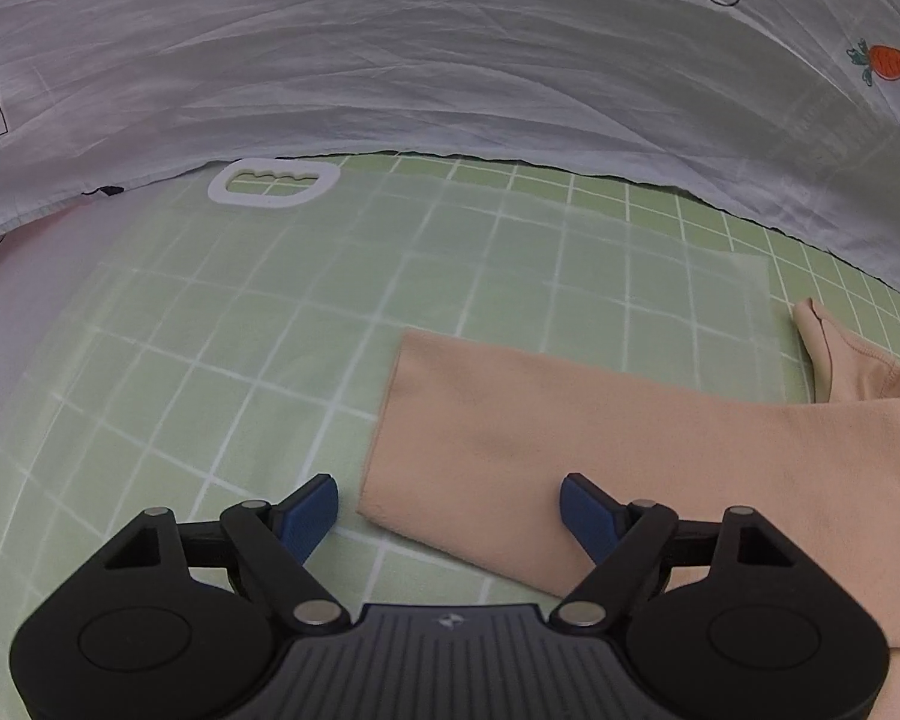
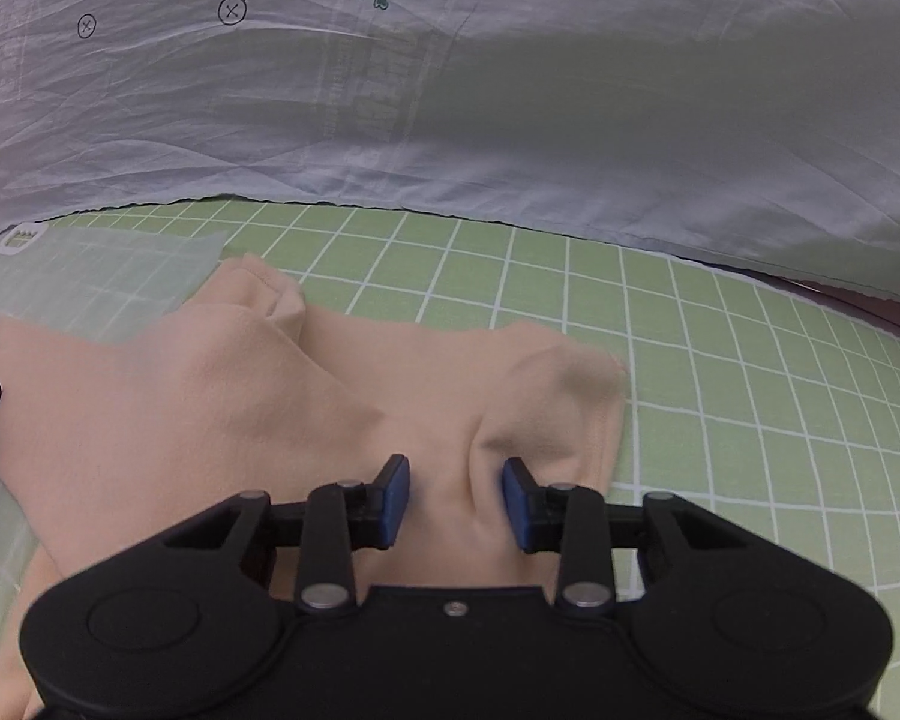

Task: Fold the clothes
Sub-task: 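Grasp the shirt hem with the left gripper while the right gripper pinches the hem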

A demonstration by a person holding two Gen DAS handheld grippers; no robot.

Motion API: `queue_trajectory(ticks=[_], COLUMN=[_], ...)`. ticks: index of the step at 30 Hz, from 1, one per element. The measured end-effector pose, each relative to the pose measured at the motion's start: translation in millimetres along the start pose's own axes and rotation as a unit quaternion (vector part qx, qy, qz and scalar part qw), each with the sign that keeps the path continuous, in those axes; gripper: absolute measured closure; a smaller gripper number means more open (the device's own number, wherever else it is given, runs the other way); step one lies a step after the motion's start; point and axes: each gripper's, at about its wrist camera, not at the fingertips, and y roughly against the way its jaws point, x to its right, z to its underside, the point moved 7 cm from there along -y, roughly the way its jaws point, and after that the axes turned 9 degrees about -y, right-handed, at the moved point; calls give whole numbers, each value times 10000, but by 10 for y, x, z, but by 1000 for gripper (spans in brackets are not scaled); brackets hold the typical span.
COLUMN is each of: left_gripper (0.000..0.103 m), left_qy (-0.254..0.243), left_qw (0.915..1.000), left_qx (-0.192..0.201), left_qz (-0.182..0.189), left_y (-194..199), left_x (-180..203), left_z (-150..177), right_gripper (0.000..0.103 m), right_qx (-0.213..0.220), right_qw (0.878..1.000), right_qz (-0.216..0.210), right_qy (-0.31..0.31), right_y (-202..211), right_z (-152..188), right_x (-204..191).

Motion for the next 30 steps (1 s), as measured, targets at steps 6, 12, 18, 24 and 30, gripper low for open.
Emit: queue_trajectory(ticks=[6, 12, 18, 24, 30], left_gripper=[92, 94, 94, 94, 94], left_qy=[75, 327, 614, 792, 914], left_qw=[9996, 9975, 9881, 9782, 9796], left_qx=[120, 568, 1357, 1860, 1770], left_qz=[248, 249, 397, 470, 245], left_y=[58, 417, 1175, 1682, 1609], left_x=[95, 8, -139, -256, -396], left_z=[-53, -151, -392, -539, -466], right_gripper=[95, 96, 96, 96, 96], right_qx=[163, 620, 952, 1080, 871], right_qw=[9995, 9931, 9844, 9770, 9817], right_qz=[80, -199, -546, -892, -974], right_qy=[-263, -973, -1376, -1605, -1389], right_y=[92, 432, 722, 812, 569], right_z=[-45, -160, -248, -341, -371], right_x=[116, 296, 381, 321, 136])
